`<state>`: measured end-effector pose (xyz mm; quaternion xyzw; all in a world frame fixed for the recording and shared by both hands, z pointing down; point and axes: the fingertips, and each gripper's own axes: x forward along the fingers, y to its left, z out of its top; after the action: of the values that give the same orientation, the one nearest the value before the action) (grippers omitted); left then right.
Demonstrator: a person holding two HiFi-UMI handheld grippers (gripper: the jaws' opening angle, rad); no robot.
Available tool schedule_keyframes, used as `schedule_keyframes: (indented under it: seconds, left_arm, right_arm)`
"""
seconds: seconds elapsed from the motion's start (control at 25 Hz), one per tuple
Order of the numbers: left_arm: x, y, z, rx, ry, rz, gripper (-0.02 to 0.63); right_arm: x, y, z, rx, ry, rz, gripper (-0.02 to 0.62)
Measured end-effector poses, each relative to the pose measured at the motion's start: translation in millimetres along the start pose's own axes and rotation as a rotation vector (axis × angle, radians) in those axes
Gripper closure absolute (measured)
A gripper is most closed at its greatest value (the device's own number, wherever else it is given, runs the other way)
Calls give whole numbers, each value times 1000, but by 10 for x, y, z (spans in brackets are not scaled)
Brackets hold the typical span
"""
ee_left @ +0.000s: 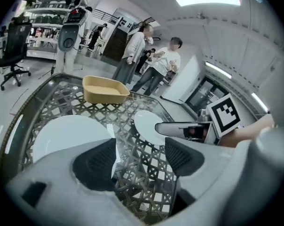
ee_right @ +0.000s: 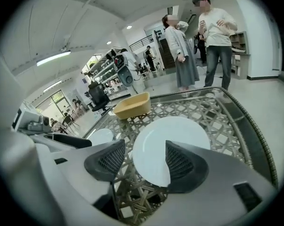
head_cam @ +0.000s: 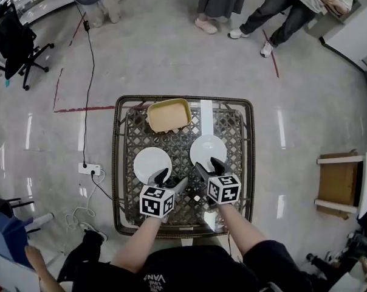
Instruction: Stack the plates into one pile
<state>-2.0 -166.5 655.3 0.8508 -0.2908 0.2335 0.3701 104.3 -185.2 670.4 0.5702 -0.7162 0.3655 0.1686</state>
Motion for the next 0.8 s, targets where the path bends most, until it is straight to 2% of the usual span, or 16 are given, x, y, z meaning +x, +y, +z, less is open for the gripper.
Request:
schedule_keyframes:
  seconds: [0.2,0.36,0.56,0.8]
  left_arm:
    - [350,-258,98,31,29,-49,284]
    - [589,-340,101,-2,64,-70,282]
    - [837,-264,68,-58,122,-56,268]
    - [1011,-213,53,-118,150,-48,268]
  right_arm:
    - [-136,-440,-49,1,-10,-88,344]
    - [-168,-744,-66,18,-7,-137,342]
    - [-66,-920,27,21,-4,-136,342]
    - [122,-946,65,21,34,-108,342]
